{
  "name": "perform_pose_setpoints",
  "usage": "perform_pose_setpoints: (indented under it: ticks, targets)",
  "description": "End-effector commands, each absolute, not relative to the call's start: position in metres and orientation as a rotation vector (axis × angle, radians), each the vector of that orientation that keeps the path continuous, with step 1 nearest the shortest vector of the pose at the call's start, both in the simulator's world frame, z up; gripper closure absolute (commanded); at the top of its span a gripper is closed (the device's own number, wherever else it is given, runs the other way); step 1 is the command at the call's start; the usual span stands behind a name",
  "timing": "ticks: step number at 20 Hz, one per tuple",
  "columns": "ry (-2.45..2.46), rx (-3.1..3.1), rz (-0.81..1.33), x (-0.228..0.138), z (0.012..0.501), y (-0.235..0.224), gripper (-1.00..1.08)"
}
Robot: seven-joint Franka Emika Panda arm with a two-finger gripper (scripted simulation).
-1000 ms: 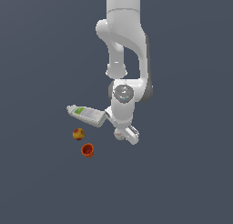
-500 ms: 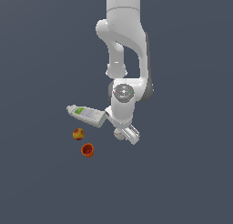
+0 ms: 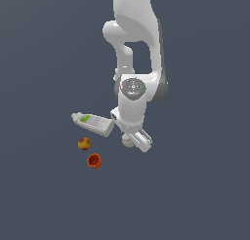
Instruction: Pick up a designated object from a clutter of objects.
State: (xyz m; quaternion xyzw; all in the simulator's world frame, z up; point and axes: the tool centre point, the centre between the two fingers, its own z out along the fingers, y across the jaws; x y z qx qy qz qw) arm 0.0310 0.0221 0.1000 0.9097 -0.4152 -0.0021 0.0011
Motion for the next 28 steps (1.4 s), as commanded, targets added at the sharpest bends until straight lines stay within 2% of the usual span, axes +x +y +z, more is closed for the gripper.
perform_pose_setpoints:
  ticks: [1, 21, 28]
  targets:
    - [-1.304, 2.857, -0.003, 0.035, 0.122, 0.021, 1.08]
    - [-1.305, 2.857, 0.0, 0.075, 0.326, 0.015, 1.08]
    - [-1.305, 2.857, 0.0, 0.087, 0.374, 0.013, 1.08]
